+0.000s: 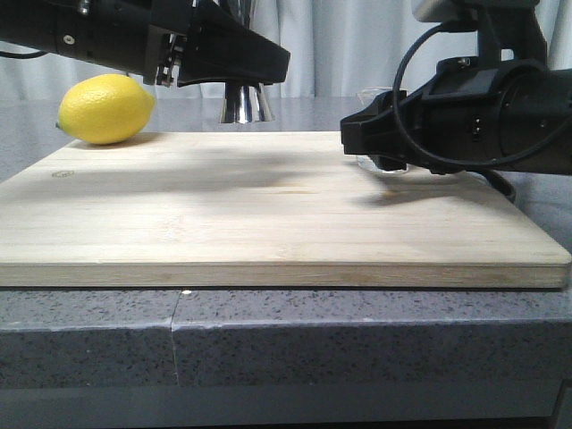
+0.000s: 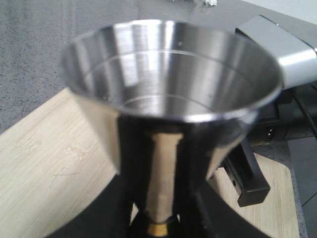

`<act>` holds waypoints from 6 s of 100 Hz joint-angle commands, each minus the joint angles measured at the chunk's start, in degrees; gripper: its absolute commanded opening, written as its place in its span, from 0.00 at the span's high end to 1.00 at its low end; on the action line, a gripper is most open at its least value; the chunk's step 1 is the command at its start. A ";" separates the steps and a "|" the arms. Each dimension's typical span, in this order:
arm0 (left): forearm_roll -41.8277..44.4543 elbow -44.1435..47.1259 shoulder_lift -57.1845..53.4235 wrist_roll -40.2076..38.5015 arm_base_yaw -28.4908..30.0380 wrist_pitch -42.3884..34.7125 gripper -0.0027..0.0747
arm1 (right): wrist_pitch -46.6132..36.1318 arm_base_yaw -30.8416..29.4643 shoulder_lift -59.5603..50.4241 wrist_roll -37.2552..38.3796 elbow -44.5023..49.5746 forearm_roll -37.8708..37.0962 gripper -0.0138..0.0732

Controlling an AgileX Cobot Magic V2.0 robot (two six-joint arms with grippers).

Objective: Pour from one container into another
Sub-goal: 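Lift the beaker with the right gripper and bring it over the jigger, then tilt the beaker with the right gripper, pouring liquid into the jigger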

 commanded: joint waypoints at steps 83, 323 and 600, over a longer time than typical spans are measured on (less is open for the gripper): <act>4.11 -1.82 -3.03 -0.77 -0.53 9.31 0.99 | 17.66 0.31 -16.14 -3.22 -20.95 -24.92 0.72; 4.03 -1.82 -3.03 1.34 -0.53 15.27 0.99 | 26.96 3.24 -16.30 -3.22 -28.10 -61.72 0.72; 4.03 -1.82 -3.03 1.34 -0.53 15.27 0.99 | 31.85 2.89 -19.36 29.73 -29.91 -67.40 0.72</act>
